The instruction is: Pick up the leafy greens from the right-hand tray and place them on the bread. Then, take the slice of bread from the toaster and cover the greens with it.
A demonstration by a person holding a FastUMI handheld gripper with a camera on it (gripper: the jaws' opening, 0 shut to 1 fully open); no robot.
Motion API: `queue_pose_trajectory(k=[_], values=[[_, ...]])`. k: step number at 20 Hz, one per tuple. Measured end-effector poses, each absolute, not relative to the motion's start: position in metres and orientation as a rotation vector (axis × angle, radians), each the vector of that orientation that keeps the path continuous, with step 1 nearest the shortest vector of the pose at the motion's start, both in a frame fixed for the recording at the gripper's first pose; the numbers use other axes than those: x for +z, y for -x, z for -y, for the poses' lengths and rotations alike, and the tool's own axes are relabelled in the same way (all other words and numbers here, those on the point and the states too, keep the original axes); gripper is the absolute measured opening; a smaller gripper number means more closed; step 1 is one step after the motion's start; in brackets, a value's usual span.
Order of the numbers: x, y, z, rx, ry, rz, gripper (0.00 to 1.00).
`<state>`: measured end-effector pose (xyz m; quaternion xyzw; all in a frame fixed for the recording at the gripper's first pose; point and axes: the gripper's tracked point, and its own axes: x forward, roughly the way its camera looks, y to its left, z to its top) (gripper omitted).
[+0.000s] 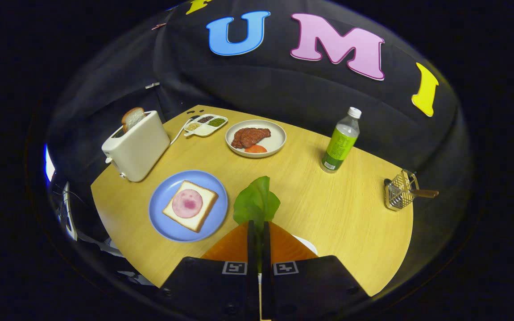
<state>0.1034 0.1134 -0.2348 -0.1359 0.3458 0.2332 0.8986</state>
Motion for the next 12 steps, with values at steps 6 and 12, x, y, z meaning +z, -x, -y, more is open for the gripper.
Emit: queue_pose_trajectory(k=[6, 12], values=[[-0.24, -0.1, -0.185, 0.553, 0.264, -0.717, 0.07], [-0.265, -0.093, -0.243, 0.626, 0.289, -0.752, 0.07]])
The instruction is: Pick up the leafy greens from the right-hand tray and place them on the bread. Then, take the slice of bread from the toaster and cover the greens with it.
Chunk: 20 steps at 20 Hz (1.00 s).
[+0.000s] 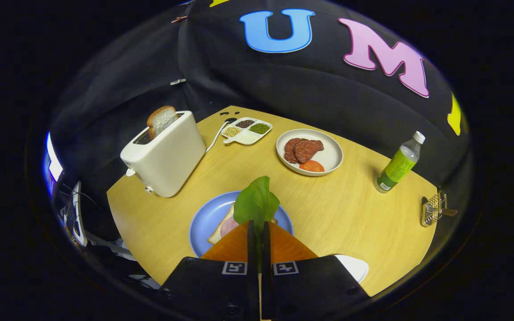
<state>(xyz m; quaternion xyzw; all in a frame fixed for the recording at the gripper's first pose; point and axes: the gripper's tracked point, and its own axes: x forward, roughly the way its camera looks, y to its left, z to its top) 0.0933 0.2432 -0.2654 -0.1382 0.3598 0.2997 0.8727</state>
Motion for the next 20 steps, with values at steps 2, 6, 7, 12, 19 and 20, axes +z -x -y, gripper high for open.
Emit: queue_pose_trajectory(k=[2, 6, 7, 12, 19, 20], values=[[-0.278, -0.093, -0.254, 0.631, 0.31, -0.771, 0.07], [-0.305, -0.092, -0.268, 0.627, 0.361, -0.802, 0.08], [-0.31, -0.092, -0.268, 0.616, 0.366, -0.809, 0.09], [-0.331, -0.091, -0.271, 0.591, 0.361, -0.824, 0.22], [-0.345, -0.085, -0.28, 0.584, 0.38, -0.842, 0.46], [-0.347, -0.084, -0.28, 0.586, 0.387, -0.843, 0.5]])
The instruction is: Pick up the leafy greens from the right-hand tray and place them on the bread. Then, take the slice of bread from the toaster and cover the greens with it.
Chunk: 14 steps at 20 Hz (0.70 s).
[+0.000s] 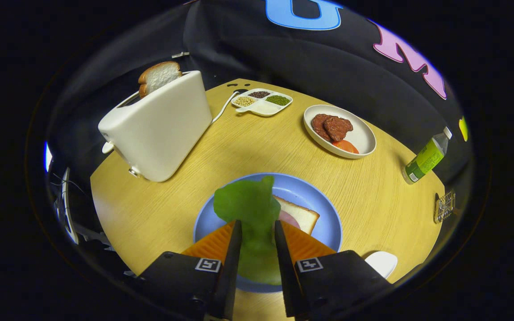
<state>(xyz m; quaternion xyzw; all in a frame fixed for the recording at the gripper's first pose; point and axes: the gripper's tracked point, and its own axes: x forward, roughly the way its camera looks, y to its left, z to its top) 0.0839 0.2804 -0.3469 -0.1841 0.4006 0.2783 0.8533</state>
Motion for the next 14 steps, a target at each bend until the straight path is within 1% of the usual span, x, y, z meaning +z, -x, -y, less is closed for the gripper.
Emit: queue_pose_trajectory(k=[3, 5, 8, 11, 13, 14], values=[[-0.344, -0.081, -0.282, 0.585, 0.392, -0.834, 0.63], [-0.338, -0.079, -0.284, 0.594, 0.386, -0.817, 0.68], [-0.335, -0.078, -0.28, 0.592, 0.39, -0.811, 0.68], [-0.333, -0.085, -0.267, 0.551, 0.385, -0.808, 0.86], [-0.333, -0.082, -0.266, 0.552, 0.35, -0.83, 0.83], [-0.331, -0.08, -0.266, 0.554, 0.341, -0.831, 0.86]])
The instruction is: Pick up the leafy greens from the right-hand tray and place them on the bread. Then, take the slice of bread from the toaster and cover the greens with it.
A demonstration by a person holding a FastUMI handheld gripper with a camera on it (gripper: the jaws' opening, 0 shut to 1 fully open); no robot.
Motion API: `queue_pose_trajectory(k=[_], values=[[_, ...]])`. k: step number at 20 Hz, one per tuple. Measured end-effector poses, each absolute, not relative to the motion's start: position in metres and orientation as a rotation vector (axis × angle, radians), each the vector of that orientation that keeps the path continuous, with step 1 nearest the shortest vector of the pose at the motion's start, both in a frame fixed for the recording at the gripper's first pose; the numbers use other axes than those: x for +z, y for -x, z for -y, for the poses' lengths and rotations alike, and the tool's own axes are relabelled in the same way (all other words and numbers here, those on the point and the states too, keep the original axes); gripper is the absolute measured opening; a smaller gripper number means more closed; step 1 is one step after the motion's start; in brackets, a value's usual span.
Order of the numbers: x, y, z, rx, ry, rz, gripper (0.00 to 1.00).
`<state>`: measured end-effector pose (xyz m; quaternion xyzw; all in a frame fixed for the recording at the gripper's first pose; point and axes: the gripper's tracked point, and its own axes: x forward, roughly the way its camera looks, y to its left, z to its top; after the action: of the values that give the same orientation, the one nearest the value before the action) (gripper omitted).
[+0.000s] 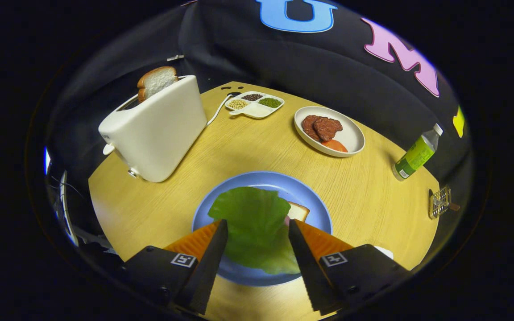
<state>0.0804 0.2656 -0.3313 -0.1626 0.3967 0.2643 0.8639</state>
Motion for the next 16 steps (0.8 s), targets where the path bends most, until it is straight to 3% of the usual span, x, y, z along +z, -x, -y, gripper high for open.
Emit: queue_pose_trajectory(k=[1, 4, 7, 16], values=[[-0.33, -0.081, -0.264, 0.557, 0.35, -0.821, 0.91], [-0.331, -0.077, -0.265, 0.576, 0.391, -0.803, 0.9], [-0.32, -0.072, -0.277, 0.592, 0.354, -0.787, 0.99], [-0.218, -0.083, -0.359, 0.725, 0.31, -0.6, 0.99]])
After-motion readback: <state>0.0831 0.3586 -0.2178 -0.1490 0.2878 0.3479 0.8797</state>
